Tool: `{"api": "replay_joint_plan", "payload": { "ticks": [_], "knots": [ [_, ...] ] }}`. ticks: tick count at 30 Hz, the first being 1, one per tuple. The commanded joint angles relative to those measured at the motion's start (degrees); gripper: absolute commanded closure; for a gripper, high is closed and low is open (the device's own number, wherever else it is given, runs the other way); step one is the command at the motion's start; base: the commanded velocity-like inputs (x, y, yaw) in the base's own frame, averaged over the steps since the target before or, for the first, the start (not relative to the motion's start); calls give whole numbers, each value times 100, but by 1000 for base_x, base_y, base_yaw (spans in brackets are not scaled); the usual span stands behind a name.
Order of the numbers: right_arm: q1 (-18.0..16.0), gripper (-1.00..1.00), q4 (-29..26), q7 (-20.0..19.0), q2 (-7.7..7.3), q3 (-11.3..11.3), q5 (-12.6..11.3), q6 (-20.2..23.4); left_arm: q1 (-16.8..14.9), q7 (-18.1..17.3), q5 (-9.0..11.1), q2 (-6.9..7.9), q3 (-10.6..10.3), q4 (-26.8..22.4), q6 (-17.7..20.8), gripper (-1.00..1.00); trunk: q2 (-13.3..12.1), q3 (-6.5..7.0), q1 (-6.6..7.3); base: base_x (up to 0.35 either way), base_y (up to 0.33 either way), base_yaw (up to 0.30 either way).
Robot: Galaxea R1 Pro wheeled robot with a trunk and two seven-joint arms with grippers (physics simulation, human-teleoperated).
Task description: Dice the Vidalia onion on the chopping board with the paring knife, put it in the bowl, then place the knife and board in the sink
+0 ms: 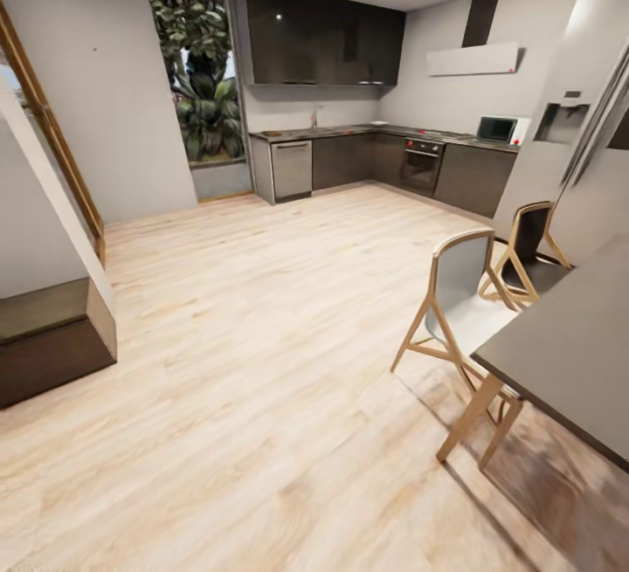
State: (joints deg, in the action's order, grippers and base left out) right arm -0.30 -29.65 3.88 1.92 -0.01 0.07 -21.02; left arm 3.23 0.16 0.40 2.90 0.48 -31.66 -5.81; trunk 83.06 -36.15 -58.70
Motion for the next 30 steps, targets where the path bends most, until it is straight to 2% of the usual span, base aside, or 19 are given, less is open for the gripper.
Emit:
{"api": "replay_joint_plan", "payload": {
  "ticks": [1,30],
  "knots": [
    [-3,-100,3,17,2,1,1,-17,2,2,4,0,4,-7,-8,-100,2,-8,-2,226,0,275],
    [-4,-100,30,17,2,1,1,-25,2,2,4,-7,4,20,-10,-100,2,-126,-2,226,0,271]
  ]
}}
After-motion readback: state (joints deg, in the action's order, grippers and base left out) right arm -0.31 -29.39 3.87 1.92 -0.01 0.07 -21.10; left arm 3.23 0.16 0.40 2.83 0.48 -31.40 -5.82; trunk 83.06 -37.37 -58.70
